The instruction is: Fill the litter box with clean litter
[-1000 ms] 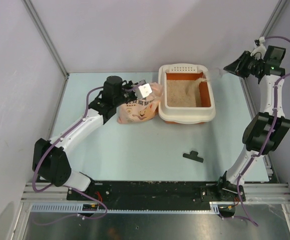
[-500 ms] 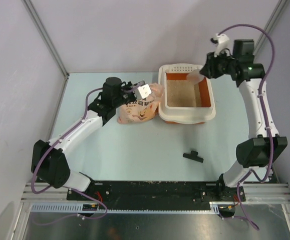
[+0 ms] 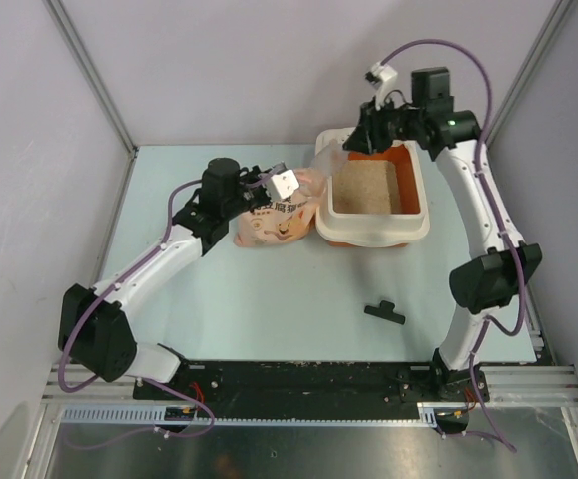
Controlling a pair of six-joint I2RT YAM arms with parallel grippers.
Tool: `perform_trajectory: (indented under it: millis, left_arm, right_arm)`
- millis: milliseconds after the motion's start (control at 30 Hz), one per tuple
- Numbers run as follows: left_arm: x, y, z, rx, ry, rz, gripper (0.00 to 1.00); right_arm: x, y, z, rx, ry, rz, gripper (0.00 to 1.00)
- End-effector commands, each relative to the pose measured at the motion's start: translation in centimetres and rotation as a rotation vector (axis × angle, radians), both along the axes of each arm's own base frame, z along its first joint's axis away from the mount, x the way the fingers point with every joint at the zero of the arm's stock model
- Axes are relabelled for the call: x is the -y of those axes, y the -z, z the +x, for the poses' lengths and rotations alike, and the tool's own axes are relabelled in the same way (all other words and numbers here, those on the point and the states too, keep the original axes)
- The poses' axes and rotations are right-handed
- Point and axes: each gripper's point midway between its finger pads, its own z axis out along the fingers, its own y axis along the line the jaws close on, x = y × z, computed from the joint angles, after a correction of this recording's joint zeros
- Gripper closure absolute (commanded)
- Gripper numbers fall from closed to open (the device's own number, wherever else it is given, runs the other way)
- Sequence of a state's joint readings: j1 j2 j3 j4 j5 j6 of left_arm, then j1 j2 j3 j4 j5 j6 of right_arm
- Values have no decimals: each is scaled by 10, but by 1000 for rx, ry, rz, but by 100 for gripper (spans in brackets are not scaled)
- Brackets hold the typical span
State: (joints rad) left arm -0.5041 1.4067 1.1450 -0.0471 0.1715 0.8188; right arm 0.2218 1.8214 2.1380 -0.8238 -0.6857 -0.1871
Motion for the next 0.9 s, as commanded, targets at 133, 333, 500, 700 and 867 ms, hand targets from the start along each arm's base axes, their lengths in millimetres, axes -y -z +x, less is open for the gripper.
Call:
perform_trajectory:
  millis: [133, 333, 500, 700, 867]
  left_arm:
    - [11, -89, -12, 222, 51, -166, 100]
    - [11, -96, -17, 219, 51, -196, 100]
    - [10, -97, -21, 199, 47, -231, 100]
    - [3, -92, -19, 175, -3, -249, 100]
    - [2, -91, -17, 134, -42, -304, 100]
  right_arm:
    - [-29, 27, -5, -80, -99, -23, 100]
    - [-57, 58, -3, -140, -86, -90, 100]
    - [-71, 75, 26, -177, 243, -121, 100]
    - [-87, 108, 29, -232, 345, -175, 100]
    - [-93, 147, 23, -305, 375, -217, 100]
